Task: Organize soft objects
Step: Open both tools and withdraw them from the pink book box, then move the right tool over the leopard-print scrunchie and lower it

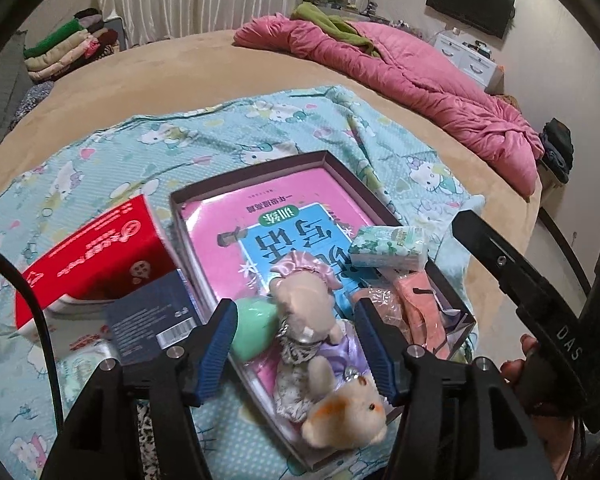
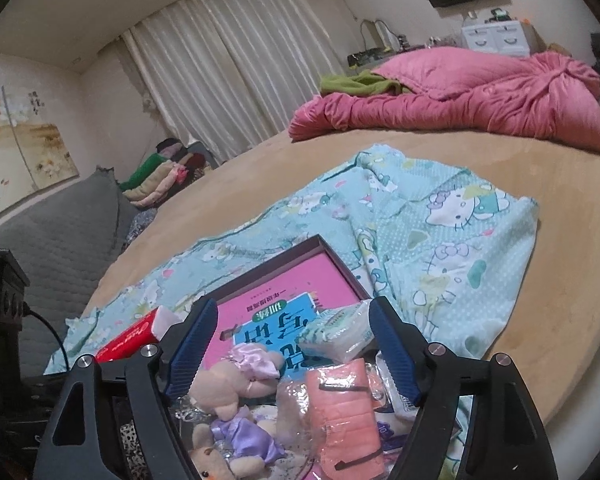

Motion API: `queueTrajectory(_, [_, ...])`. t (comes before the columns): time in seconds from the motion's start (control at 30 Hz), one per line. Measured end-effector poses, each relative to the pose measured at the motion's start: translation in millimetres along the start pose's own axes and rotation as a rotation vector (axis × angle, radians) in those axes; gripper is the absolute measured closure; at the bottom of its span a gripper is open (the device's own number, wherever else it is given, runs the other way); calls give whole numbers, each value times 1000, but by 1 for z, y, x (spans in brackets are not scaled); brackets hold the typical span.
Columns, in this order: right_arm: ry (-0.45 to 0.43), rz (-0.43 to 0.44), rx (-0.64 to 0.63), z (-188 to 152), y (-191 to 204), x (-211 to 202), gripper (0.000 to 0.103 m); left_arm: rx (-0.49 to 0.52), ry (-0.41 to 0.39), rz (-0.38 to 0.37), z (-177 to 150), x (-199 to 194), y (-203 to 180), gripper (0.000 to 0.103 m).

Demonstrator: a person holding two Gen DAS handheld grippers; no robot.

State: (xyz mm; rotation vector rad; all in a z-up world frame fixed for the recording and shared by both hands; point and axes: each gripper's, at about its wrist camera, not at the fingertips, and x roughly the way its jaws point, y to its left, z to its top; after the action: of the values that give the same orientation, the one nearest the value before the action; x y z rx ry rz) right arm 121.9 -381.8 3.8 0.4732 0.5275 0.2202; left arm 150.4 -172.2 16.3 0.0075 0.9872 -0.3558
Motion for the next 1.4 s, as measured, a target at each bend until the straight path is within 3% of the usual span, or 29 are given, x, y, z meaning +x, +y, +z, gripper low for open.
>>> queueTrajectory(0.43, [-64, 28, -60, 6, 34, -33, 22, -6, -64, 53, -16, -47, 20, 42])
queueTrajectory(1.1, [5, 167, -207, -14, 119, -57, 21, -86, -121, 125, -47, -103, 74, 37])
queueTrajectory(1.4, [82, 223, -304, -43, 166, -55, 21, -223, -134, 151, -66, -124, 137, 37])
